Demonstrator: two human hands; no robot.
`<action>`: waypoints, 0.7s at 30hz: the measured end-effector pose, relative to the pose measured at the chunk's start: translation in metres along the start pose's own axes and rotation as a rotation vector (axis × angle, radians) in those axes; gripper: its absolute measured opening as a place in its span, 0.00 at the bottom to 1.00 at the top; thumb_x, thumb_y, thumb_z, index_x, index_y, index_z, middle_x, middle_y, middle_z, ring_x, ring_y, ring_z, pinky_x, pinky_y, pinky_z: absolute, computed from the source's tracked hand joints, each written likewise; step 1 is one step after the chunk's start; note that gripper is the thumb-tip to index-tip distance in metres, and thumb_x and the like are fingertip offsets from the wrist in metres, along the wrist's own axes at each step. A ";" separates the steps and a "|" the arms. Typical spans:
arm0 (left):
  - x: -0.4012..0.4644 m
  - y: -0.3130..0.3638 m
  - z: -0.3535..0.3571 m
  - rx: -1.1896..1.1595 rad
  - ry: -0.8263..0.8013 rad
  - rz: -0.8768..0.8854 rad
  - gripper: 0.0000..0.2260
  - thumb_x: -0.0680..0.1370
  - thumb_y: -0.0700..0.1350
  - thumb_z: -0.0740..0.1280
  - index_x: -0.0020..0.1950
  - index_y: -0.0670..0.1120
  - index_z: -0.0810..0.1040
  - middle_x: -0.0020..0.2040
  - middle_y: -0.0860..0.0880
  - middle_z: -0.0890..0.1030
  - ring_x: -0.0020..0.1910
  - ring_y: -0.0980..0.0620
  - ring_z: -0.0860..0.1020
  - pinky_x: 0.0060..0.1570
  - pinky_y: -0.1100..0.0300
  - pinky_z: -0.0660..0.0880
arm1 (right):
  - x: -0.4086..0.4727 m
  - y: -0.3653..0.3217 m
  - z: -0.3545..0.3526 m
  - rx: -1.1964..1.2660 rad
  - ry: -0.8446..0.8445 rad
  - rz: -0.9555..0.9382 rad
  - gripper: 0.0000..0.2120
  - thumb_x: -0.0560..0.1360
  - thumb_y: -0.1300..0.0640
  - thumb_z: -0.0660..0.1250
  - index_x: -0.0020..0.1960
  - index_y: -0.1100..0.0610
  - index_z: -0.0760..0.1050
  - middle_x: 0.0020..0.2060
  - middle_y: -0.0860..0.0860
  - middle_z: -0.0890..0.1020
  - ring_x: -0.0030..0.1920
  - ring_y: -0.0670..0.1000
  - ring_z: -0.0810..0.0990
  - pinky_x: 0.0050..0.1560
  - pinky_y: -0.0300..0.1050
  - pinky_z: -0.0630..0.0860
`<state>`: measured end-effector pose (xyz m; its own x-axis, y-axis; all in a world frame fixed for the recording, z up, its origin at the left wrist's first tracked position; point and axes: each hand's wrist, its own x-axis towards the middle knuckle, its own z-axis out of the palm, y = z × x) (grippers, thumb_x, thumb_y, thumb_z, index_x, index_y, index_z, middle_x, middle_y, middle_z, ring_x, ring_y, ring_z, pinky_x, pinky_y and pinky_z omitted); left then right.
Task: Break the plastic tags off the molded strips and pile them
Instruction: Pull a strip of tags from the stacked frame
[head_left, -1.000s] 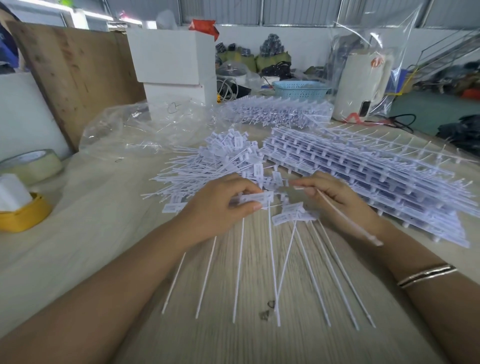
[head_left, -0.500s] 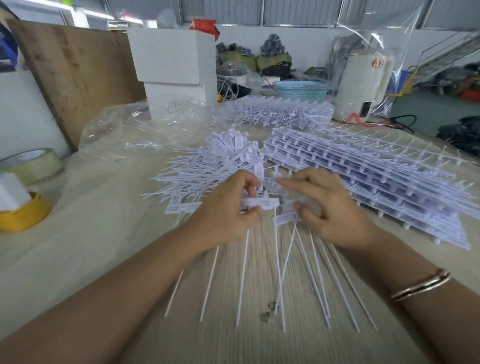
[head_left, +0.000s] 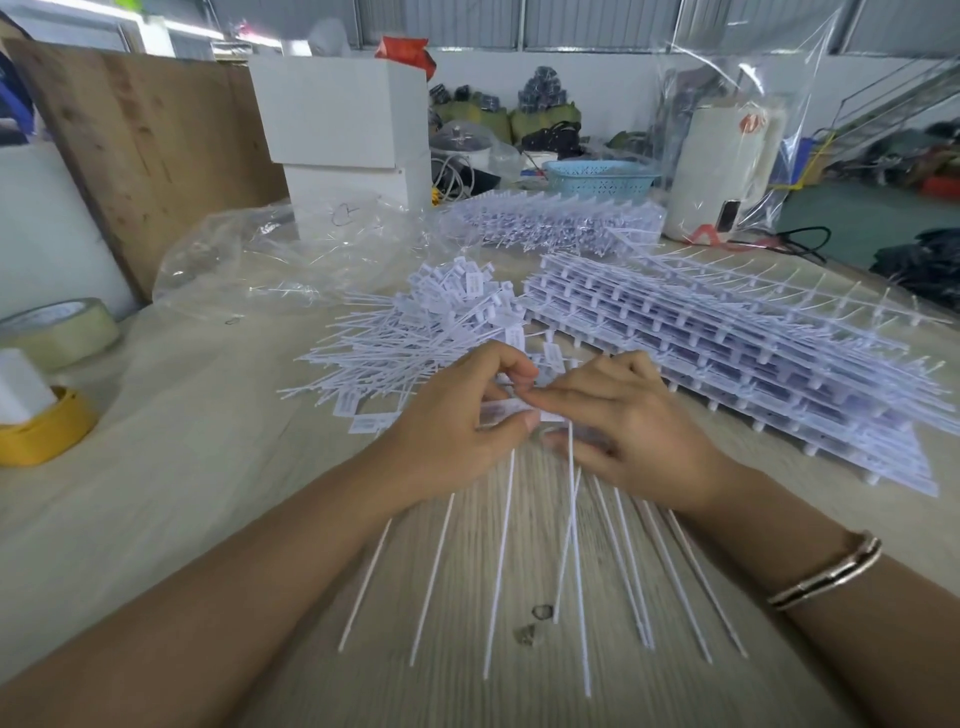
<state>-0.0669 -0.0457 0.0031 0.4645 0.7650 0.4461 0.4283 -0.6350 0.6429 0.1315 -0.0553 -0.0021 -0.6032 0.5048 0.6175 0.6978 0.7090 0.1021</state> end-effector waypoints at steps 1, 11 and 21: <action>0.000 0.000 0.000 0.001 -0.020 -0.002 0.11 0.76 0.43 0.68 0.56 0.51 0.72 0.54 0.55 0.78 0.53 0.59 0.77 0.52 0.67 0.72 | 0.001 0.000 0.001 -0.010 0.032 -0.005 0.15 0.72 0.54 0.69 0.58 0.53 0.80 0.44 0.47 0.83 0.42 0.53 0.80 0.42 0.53 0.69; 0.003 -0.012 -0.013 0.017 -0.136 -0.036 0.04 0.77 0.49 0.67 0.47 0.49 0.78 0.38 0.47 0.79 0.38 0.47 0.76 0.37 0.57 0.69 | -0.004 0.004 0.001 0.119 0.140 0.134 0.14 0.76 0.49 0.62 0.53 0.53 0.82 0.40 0.47 0.84 0.40 0.52 0.79 0.44 0.50 0.63; 0.004 -0.018 -0.017 0.057 -0.037 0.035 0.04 0.77 0.50 0.64 0.49 0.52 0.77 0.36 0.58 0.77 0.33 0.58 0.73 0.35 0.63 0.68 | -0.006 0.012 -0.007 0.676 0.141 0.479 0.09 0.74 0.50 0.62 0.41 0.45 0.80 0.37 0.47 0.83 0.38 0.51 0.81 0.47 0.45 0.73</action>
<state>-0.0856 -0.0296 0.0038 0.5074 0.7387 0.4436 0.4544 -0.6668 0.5907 0.1461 -0.0529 0.0007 -0.2153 0.7922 0.5710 0.4579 0.5984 -0.6575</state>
